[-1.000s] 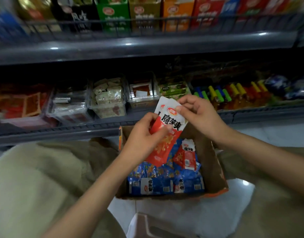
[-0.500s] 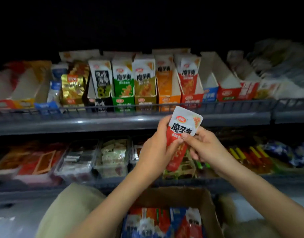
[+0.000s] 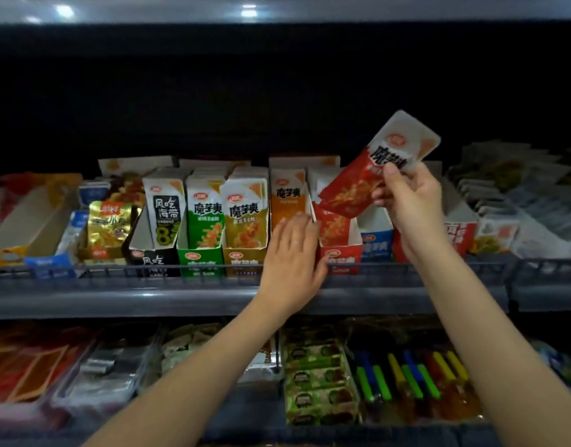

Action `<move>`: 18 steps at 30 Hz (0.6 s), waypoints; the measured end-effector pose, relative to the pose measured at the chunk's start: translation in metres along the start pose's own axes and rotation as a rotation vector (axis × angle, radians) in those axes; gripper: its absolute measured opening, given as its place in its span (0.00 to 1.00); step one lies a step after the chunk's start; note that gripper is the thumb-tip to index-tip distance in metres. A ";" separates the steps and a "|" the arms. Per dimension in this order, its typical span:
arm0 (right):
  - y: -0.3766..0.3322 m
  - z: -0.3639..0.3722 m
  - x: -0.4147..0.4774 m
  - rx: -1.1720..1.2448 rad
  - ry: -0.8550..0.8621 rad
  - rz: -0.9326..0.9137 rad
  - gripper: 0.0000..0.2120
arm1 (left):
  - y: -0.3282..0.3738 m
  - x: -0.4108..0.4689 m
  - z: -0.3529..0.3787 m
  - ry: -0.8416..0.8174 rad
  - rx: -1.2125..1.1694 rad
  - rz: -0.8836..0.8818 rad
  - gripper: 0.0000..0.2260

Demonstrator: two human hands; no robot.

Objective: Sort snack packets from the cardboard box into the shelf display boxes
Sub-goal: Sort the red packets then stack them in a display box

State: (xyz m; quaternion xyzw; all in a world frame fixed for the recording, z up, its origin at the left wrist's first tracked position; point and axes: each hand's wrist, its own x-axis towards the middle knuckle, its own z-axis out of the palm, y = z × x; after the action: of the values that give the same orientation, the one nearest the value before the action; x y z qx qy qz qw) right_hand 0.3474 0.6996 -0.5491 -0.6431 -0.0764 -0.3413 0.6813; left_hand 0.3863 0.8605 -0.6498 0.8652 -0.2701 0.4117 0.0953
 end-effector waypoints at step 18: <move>0.068 0.005 0.034 -0.436 -0.360 -0.024 0.07 | -0.012 -0.013 0.031 0.071 0.105 0.124 0.18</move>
State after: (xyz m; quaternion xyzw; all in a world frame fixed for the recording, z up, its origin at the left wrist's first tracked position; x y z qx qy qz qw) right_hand 0.4133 0.6875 -0.5859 -0.8237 -0.1285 -0.2381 0.4983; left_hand 0.4070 0.8635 -0.6791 0.8355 -0.2976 0.4608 0.0336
